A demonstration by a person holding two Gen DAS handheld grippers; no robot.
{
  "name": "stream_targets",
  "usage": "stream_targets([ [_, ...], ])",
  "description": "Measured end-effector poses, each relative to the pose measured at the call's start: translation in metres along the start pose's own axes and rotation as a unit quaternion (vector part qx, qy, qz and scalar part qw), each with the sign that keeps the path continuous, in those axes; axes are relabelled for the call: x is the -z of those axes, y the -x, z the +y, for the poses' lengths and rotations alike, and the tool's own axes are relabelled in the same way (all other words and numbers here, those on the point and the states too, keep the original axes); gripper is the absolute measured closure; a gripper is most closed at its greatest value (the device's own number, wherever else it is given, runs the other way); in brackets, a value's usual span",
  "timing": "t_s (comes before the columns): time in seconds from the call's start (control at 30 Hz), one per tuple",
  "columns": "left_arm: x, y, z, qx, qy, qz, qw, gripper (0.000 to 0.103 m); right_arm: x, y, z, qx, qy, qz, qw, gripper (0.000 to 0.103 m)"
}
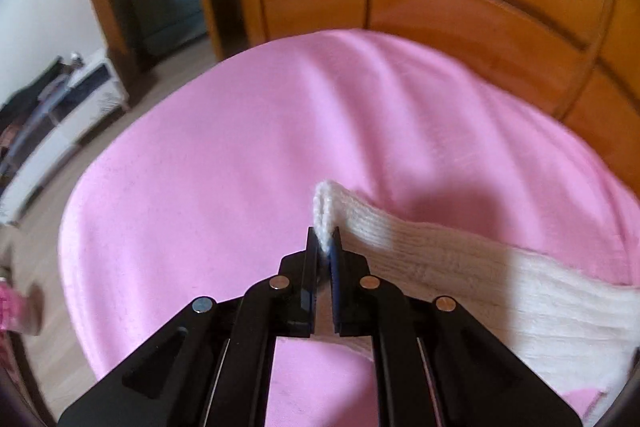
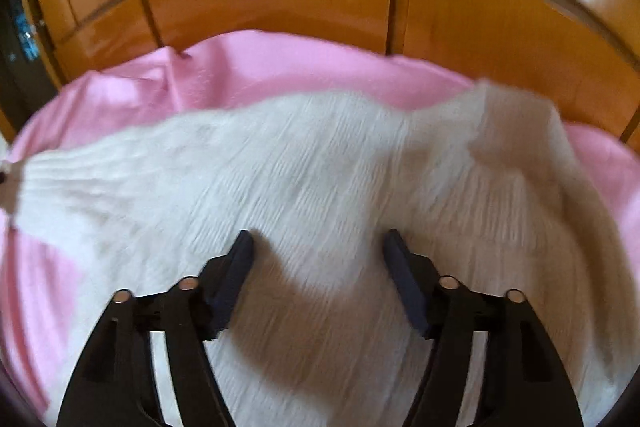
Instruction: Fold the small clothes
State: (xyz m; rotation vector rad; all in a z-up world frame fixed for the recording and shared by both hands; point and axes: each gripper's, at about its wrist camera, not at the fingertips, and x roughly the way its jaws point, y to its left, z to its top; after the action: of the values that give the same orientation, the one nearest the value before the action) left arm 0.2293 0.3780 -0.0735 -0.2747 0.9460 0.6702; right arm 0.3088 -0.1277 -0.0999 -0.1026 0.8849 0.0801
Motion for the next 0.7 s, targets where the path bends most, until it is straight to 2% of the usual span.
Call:
stream_targets([
  [0.07,0.006,-0.005,0.0,-0.004,0.003,0.024,0.9997,0.098,-0.003,0.002,0.002,0.012,-0.001,0.002,1.0,0.027],
  [0.13,0.012,-0.003,0.007,-0.004,0.021,0.035,0.9992,0.089,0.001,0.014,-0.003,0.011,-0.012,0.002,1.0,0.027],
  [0.17,0.013,0.003,0.01,0.009,0.03,0.029,0.9991,0.084,0.005,0.022,-0.005,0.01,-0.017,0.002,1.0,0.027],
  [0.2,0.016,0.011,0.013,0.015,0.037,0.021,0.999,0.06,0.012,0.035,-0.01,0.005,-0.024,-0.002,1.0,0.027],
  [0.23,0.022,0.023,0.015,0.022,0.045,0.007,0.9987,0.045,0.02,0.045,-0.016,-0.001,-0.031,-0.006,0.999,0.027],
  [0.3,0.031,0.041,0.014,0.054,0.052,-0.021,0.997,0.043,0.043,0.074,-0.037,-0.005,-0.05,-0.014,0.999,0.027],
  [0.37,0.046,0.067,0.001,0.098,0.036,-0.04,0.9937,0.043,0.067,0.103,-0.062,0.0,-0.068,-0.023,0.997,0.027],
  [0.47,0.075,0.097,-0.024,0.161,-0.002,-0.058,0.9853,0.042,0.108,0.153,-0.117,0.038,-0.105,-0.04,0.993,0.027],
  [0.5,0.081,0.103,-0.034,0.175,-0.014,-0.059,0.9827,0.042,0.125,0.172,-0.14,0.064,-0.119,-0.045,0.99,0.027],
  [0.6,0.114,0.133,-0.073,0.24,-0.06,-0.055,0.9675,0.041,0.175,0.214,-0.21,0.138,-0.176,-0.041,0.974,0.027],
  [0.67,0.136,0.151,-0.103,0.286,-0.093,-0.042,0.9529,0.041,0.208,0.232,-0.253,0.186,-0.217,-0.028,0.958,0.032],
  [0.7,0.148,0.158,-0.119,0.305,-0.113,-0.033,0.945,0.041,0.228,0.241,-0.279,0.21,-0.245,-0.019,0.946,0.034],
])
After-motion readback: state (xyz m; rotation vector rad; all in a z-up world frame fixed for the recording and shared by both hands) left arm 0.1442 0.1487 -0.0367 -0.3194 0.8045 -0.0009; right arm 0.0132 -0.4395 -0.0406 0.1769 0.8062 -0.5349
